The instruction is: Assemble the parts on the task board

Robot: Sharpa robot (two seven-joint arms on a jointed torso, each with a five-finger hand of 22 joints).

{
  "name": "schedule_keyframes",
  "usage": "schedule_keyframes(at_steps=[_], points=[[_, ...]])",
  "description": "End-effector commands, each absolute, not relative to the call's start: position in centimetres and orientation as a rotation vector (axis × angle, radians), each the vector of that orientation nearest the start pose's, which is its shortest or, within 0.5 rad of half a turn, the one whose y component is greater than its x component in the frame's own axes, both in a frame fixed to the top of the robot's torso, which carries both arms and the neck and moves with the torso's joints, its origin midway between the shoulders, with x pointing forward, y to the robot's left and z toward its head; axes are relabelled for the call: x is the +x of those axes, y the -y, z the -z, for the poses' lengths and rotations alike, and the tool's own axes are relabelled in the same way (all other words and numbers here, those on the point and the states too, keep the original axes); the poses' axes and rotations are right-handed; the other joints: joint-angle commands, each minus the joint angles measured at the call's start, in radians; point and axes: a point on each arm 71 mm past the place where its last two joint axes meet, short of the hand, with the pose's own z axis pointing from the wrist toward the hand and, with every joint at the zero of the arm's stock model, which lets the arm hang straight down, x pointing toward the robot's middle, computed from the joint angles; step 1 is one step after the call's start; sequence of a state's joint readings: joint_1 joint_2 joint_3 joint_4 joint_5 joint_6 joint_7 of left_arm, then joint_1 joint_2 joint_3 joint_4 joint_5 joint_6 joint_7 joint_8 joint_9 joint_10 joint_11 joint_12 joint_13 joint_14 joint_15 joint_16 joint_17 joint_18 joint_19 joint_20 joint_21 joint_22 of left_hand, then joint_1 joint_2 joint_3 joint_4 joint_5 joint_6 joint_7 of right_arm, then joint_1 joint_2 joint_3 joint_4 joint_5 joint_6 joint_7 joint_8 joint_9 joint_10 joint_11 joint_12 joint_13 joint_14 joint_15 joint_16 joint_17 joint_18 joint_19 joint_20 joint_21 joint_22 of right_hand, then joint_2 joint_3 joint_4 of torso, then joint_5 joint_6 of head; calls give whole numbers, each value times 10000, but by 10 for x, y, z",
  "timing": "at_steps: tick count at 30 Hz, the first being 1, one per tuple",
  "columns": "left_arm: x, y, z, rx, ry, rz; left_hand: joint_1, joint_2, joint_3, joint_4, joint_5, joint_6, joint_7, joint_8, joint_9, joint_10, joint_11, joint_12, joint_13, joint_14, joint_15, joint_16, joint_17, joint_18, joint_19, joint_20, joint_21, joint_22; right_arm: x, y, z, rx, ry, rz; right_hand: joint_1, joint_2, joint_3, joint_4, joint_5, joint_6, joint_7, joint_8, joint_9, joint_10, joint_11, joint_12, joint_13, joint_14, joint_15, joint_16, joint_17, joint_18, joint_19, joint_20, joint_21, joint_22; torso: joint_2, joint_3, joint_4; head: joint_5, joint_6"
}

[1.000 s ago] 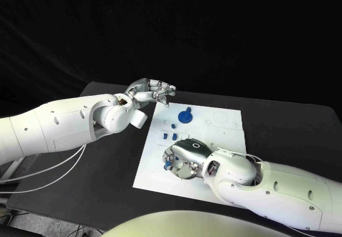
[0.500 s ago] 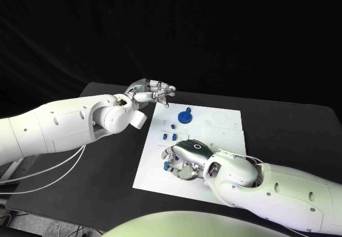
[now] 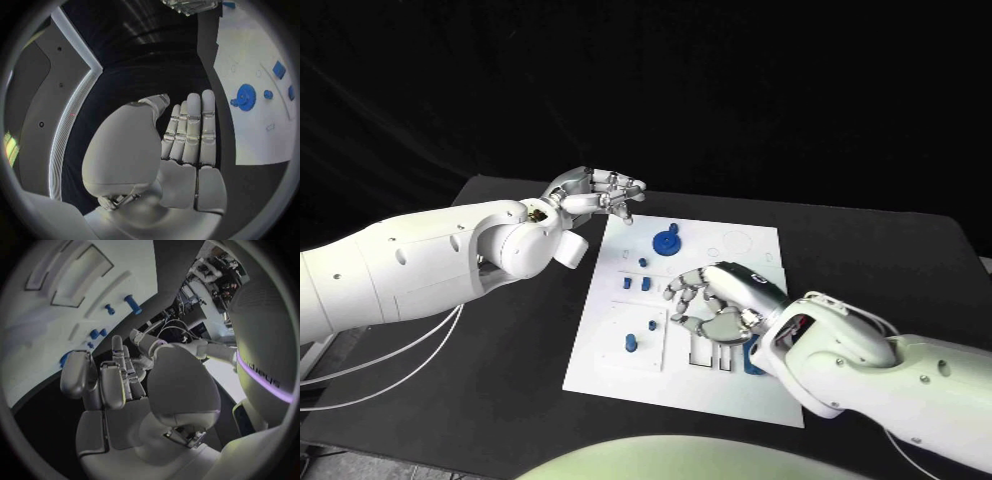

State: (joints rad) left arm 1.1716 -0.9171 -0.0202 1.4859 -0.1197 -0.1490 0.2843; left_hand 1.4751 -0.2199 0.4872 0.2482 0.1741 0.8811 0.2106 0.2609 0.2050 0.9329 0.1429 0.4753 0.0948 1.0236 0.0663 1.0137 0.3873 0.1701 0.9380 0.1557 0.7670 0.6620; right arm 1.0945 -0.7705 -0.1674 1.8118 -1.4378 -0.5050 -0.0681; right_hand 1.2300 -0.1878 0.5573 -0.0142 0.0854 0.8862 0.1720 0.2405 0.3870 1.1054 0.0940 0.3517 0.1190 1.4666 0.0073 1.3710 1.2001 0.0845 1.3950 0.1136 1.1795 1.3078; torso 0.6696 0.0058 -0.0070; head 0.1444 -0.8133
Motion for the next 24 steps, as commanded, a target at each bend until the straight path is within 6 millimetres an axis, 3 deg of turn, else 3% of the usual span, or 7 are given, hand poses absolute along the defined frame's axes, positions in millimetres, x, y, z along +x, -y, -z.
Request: schedule_keyframes(at_steps=[1, 5, 8, 11, 16, 18, 24], points=[[487, -246, 192, -10517, -15910, 15259, 3, 109, -7, -69, -55, -43, -5, -30, 10, -66, -24, 56, 13, -43, -6, -37, 0, 133, 33, 31, -43, -15, 380, 122, 225, 914, -17912, -11490, -68, 174, -90, 144, 90, 393, -160, 185, 73, 571, -187, 416, 270, 330, -79, 143, 167, -81, 218, -64, 311, 1080, -29, -16, -21, -296, 67], [487, -245, 193, -10520, -15960, 15263, -5, 107, -11, -66, -56, -44, -5, -30, 11, -67, -23, 58, 15, -43, -5, -37, 1, 132, 34, 32, -45, -17, 386, 173, 227, 2913, -19125, -10488, -269, 198, -603, 423, 374, 776, -493, 556, 452, 865, -512, 2043, 1770, 458, -372, 437, 618, -201, 505, -381, 908, 1394, -82, -43, -72, -717, 110], [487, -244, 194, -10504, -15974, 15296, -5, 107, -11, -66, -56, -44, -5, -30, 11, -67, -23, 58, 15, -43, -5, -37, 1, 132, 34, 32, -45, -17, 385, 201, 230, 3809, -19506, -9759, -377, 78, -952, 624, 781, 714, -584, 726, 741, 514, -593, 3313, 3100, 507, -471, 569, 814, -279, 638, -414, 1218, 1568, -107, -47, -111, -987, 88], [486, -243, 194, -10494, -15989, 15321, -15, 102, -17, -62, -57, -45, -5, -30, 11, -70, -22, 61, 16, -43, -3, -37, 2, 131, 34, 33, -48, -18, 379, 230, 232, 4513, -19653, -8951, -411, 57, -1251, 884, 842, 427, -502, 757, 961, 493, -557, 5234, 5259, 518, -402, 631, 905, -277, 637, -401, 1227, 1622, -130, -56, -123, -1276, 42], [486, -242, 195, -10500, -16004, 15312, -15, 102, -17, -62, -57, -45, -5, -30, 11, -70, -22, 61, 16, -43, -3, -37, 2, 131, 34, 33, -48, -18, 368, 258, 235, 4646, -19916, -7735, -555, -118, -1643, 1199, 1055, 271, -478, 835, 1157, 1047, -520, 7152, 7647, 595, -372, 862, 1314, -346, 778, -373, 1556, 1788, -153, -40, -166, -1441, 16], [486, -242, 196, -10503, -16013, 15314, -15, 102, -17, -62, -57, -45, -5, -30, 11, -70, -22, 61, 16, -43, -3, -37, 2, 131, 34, 33, -48, -18, 364, 265, 237, 4560, -20113, -7293, -1035, -452, -2165, 1602, 1729, 277, -528, 993, 1316, 1154, -546, 7641, 8286, 626, -384, 974, 1514, -363, 817, -378, 1647, 1842, -170, -39, -179, -1514, -13], [486, -241, 196, -10501, -16055, 15343, -29, 103, -22, -55, -57, -47, -6, -28, 12, -73, -21, 65, 18, -44, -2, -36, 3, 130, 35, 35, -53, -21, 356, 264, 241, 3525, -20215, -6411, -1075, -516, -2606, 1863, 1774, 274, -589, 1255, 1552, 1468, -592, 8274, 9156, 681, -420, 1132, 1817, -430, 958, -409, 1969, 1979, -177, -54, -181, -1604, -34]])
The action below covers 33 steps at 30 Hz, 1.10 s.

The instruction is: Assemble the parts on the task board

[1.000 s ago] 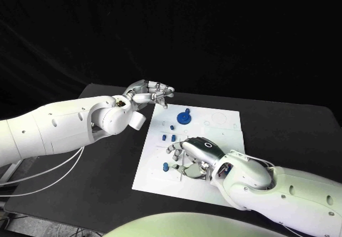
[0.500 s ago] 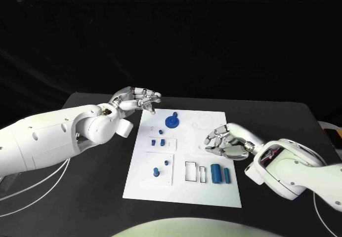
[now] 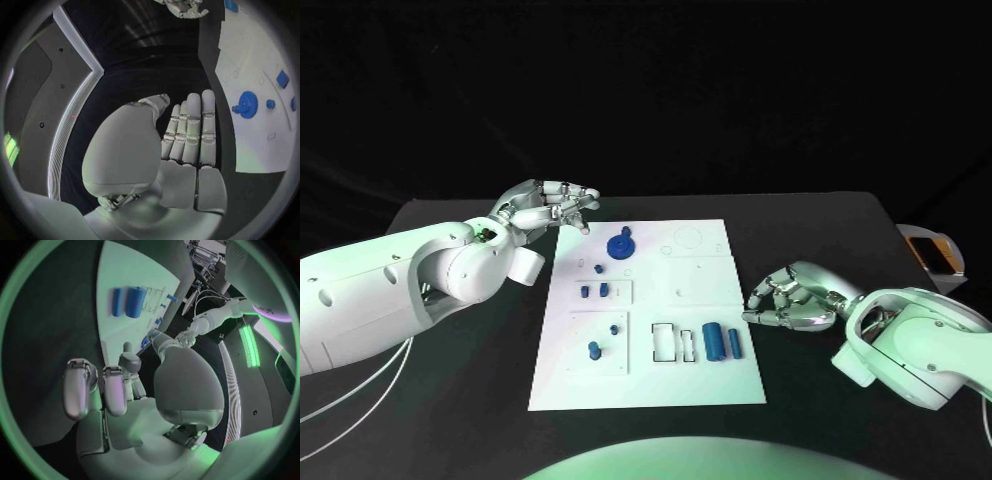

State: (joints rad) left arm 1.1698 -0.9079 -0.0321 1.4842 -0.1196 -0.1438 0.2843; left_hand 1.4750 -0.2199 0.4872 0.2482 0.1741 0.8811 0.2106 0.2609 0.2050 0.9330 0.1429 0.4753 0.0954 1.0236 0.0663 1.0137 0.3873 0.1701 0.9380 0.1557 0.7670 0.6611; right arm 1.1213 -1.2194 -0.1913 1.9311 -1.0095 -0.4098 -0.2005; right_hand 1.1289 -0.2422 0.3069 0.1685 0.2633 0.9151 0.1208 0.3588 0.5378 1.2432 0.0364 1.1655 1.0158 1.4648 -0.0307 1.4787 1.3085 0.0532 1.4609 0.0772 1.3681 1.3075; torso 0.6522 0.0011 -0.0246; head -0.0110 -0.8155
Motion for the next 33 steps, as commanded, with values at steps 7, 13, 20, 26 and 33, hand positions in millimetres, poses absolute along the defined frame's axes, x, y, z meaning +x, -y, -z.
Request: schedule_keyframes(at_steps=[7, 13, 20, 26, 33], points=[[485, -241, 197, -10510, -16077, 15339, -39, 110, -22, -48, -56, -48, -5, -28, 13, -76, -21, 69, 14, -44, 0, -35, 4, 130, 36, 36, -57, -14, 352, 250, 243, 2505, -19999, -6022, 19, 43, -300, 140, -123, -47, -94, 163, 136, 269, -30, 423, 596, 737, -52, 158, 932, -153, 371, -58, 252, 2052, 11, -23, 23, -45, -62], [485, -241, 197, -10513, -16083, 15339, -39, 110, -22, -48, -56, -48, -5, -28, 13, -76, -21, 69, 14, -44, 0, -35, 4, 130, 36, 36, -57, -14, 351, 237, 248, 2000, -20114, -6091, 65, 68, -409, 206, -170, -99, -88, 187, 174, 348, -25, 562, 798, 735, -50, 163, 934, -135, 335, -59, 168, 2033, -1, -24, -8, 30, -164], [484, -241, 197, -10515, -16103, 15346, -51, 121, -21, -39, -53, -49, -6, -26, 15, -80, -21, 74, 17, -45, 0, -33, 6, 130, 38, 37, -64, -18, 348, 221, 255, 1452, -20193, -6239, 106, 99, -496, 265, -173, -156, -77, 200, 201, 408, -15, 679, 967, 725, -41, 154, 916, -118, 297, -53, 81, 2011, 1, -6, -9, 62, -187], [484, -241, 197, -10513, -16113, 15357, -51, 121, -21, -39, -53, -49, -6, -26, 15, -80, -21, 74, 17, -45, 0, -33, 6, 130, 38, 37, -64, -18, 350, 210, 260, 1181, -20208, -6386, 147, 126, -539, 294, -157, -176, -73, 215, 219, 423, -11, 725, 1032, 726, -37, 160, 931, -120, 299, -50, 88, 2017, -5, -12, -18, 105, -157], [484, -242, 197, -10513, -16116, 15359, -62, 124, -22, -32, -52, -54, -3, -27, 15, -86, -19, 76, 18, -46, 2, -33, 7, 130, 39, 38, -68, -20, 352, 204, 268, 1053, -20480, -6247, 96, 227, -761, 545, -149, -210, -72, 282, 284, 354, -5, 714, 1054, 722, -29, 165, 941, -122, 303, -40, 98, 2033, 5, -12, -6, 168, -151]])
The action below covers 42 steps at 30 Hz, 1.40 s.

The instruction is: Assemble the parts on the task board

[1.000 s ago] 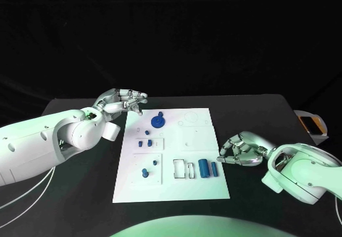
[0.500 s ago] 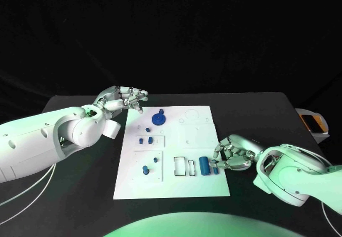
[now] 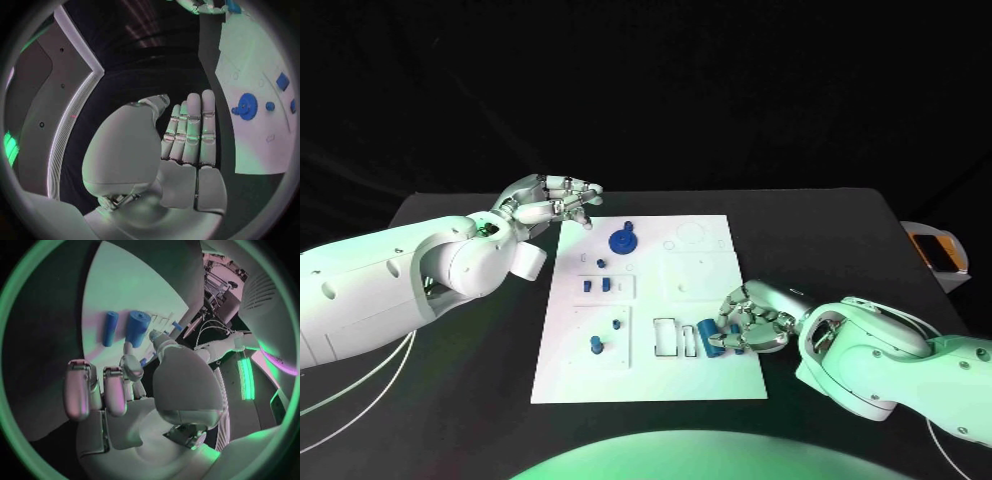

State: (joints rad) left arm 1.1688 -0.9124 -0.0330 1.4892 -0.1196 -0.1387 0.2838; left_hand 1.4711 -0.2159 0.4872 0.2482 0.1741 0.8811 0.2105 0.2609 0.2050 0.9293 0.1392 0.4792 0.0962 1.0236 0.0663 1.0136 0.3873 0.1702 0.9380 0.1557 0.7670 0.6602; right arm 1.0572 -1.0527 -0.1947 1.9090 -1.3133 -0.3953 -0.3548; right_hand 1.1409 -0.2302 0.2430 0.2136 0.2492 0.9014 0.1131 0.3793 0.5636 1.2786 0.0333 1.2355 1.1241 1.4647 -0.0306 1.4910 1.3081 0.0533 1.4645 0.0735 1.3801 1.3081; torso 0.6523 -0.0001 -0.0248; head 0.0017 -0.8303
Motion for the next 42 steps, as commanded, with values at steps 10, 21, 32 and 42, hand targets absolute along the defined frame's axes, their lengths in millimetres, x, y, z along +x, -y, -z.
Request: schedule_keyframes(at_steps=[10, 21, 32, 42], points=[[483, -243, 197, -10711, -16109, 15383, -32, 81, -26, -28, -51, -63, -2, -30, 15, -61, 20, 38, 12, -50, 3, -33, 8, 129, 39, 40, -75, -15, 351, 194, 277, 714, -20724, -5984, -11, 182, -761, 632, -191, -92, -22, 241, 155, -25, 6, 8, 87, 713, -44, 26, 926, -116, 258, -9, -62, 2039, 9, -9, 4, 80, 0], [483, -245, 197, -10762, -16133, 15372, -32, 81, -26, -28, -51, -63, -2, -30, 15, -61, 20, 38, 12, -50, 3, -33, 8, 129, 39, 40, -75, -15, 349, 183, 286, 465, -20919, -5882, 106, 336, -1301, 759, -416, -138, -26, 327, 223, 36, 4, 64, 243, 727, -45, 52, 991, -121, 269, -10, -54, 2056, 2, -7, -4, 65, -28], [483, -245, 197, -10772, -16141, 15362, -30, 75, -27, -35, -49, -74, 0, -33, 15, -77, 21, 41, 14, -57, 4, -33, 10, 130, 38, 41, -85, -21, 349, 183, 287, 440, -20830, -5724, 1674, 824, -1137, 402, -327, -164, -31, 390, 237, 130, -16, 125, 487, 754, -61, 112, 1129, -140, 314, -23, 24, 2100, 1, 9, -15, 75, -7], [483, -245, 197, -10779, -16186, 15369, -35, 78, -26, -32, -48, -79, 3, -34, 15, -84, 23, 43, 15, -60, 6, -33, 10, 129, 38, 42, -90, -23, 346, 183, 279, 2700, -20533, -6797, 1857, 1135, -282, 629, 94, 427, -271, 549, 171, 390, -220, 241, 714, 749, -218, 104, 1110, -152, 354, -144, 101, 2126, -4, -1, -15, 81, 17]])
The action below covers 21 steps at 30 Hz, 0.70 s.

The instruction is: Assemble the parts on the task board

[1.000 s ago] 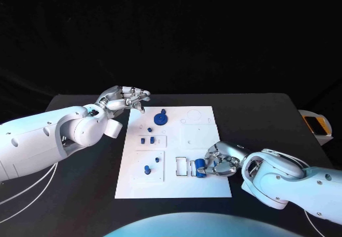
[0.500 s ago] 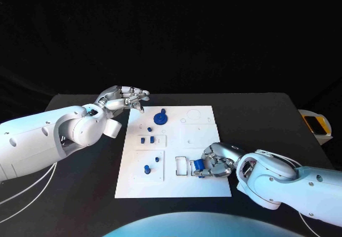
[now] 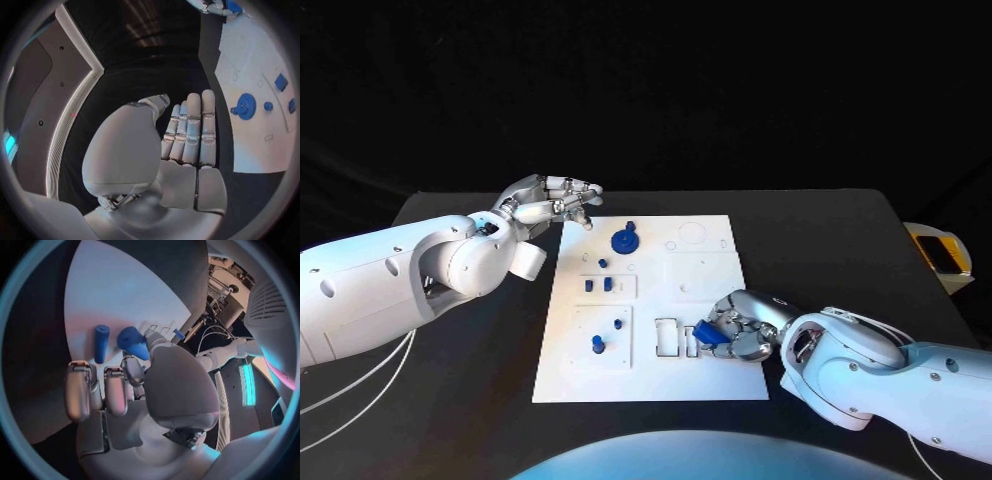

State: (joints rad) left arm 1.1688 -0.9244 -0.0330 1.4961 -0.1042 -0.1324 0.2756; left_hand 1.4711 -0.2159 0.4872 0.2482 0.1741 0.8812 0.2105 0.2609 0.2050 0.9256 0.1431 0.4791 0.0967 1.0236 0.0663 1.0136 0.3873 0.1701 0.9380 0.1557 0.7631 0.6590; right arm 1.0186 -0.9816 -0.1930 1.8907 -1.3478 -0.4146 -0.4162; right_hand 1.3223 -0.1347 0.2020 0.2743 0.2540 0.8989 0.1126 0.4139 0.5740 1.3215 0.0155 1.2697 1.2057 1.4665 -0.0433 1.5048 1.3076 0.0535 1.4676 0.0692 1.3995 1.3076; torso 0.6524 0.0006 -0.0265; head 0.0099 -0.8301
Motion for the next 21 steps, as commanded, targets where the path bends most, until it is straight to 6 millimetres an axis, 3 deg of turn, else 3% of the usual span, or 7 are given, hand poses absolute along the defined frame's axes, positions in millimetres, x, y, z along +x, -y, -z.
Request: schedule_keyframes(at_steps=[1, 10, 14, 15, 17, 21], points=[[483, -244, 197, -10778, -16190, 15372, -35, 78, -26, -32, -48, -79, 3, -34, 16, -47, -15, 44, 10, -61, 6, -33, 10, 130, 38, 42, -51, -11, 345, 183, 278, 2906, -20517, -6930, 12, 176, 190, 50, 43, 517, -296, 241, 73, 16, -68, -68, -52, 733, -114, -33, 1122, -154, 322, -121, -96, 2131, -5, -8, 1, 3, 17], [483, -243, 197, -10776, -16209, 15382, -43, 84, -26, -24, -47, -81, 6, -35, 16, -51, -13, 44, 10, -62, 8, -33, 10, 130, 38, 43, -54, -13, 348, 173, 260, 3681, -20533, -7639, -318, 73, 305, 145, -95, 583, -322, 295, 61, 148, -99, -23, 44, 755, -154, 3, 1209, -184, 379, -173, 38, 2168, -6, -24, 5, 6, 50], [483, -242, 197, -10765, -16231, 15415, -60, 89, -28, -12, -46, -88, 9, -37, 15, -63, -8, 45, 11, -66, 12, -33, 12, 129, 38, 46, -61, -17, 348, 166, 260, 3493, -20848, -7807, -716, 57, 311, 163, -214, 594, -314, 321, 51, 189, -90, -25, 75, 759, -149, 8, 1221, -183, 376, -180, 27, 2166, -12, -33, 7, -16, 43], [483, -242, 197, -10761, -16236, 15425, -60, 89, -28, -12, -46, -88, 9, -37, 15, -63, -8, 45, 11, -66, 12, -33, 12, 129, 38, 46, -61, -17, 348, 164, 260, 3403, -20970, -7847, -1083, 94, 243, 168, -470, 584, -287, 326, 43, 171, -64, -66, 47, 756, -130, 0, 1208, -171, 352, -171, -34, 2149, -14, -29, 9, 0, 52], [483, -241, 197, -10752, -16250, 15448, -147, 105, -47, 57, -48, -101, 18, -40, 16, -84, 1, 52, 16, -71, 26, -28, 16, 125, 35, 58, -86, -31, 349, 158, 261, 3122, -21228, -7937, -1560, 81, 61, 156, -88, 564, -286, 368, 53, 177, -57, -81, 65, 753, -123, -8, 1197, -165, 340, -159, -65, 2140, -13, -14, 13, 37, 58], [483, -241, 198, -10752, -16275, 15459, -157, 116, -45, 68, -45, -103, 17, -40, 17, -89, 2, 55, 17, -73, 28, -27, 17, 125, 35, 60, -92, -35, 350, 148, 264, 2502, -21590, -7998, -1720, 92, -22, 172, -36, 571, -294, 406, 65, 212, -65, -46, 123, 747, -127, -22, 1172, -159, 329, -160, -92, 2133, 6, -11, 30, 116, 101]])
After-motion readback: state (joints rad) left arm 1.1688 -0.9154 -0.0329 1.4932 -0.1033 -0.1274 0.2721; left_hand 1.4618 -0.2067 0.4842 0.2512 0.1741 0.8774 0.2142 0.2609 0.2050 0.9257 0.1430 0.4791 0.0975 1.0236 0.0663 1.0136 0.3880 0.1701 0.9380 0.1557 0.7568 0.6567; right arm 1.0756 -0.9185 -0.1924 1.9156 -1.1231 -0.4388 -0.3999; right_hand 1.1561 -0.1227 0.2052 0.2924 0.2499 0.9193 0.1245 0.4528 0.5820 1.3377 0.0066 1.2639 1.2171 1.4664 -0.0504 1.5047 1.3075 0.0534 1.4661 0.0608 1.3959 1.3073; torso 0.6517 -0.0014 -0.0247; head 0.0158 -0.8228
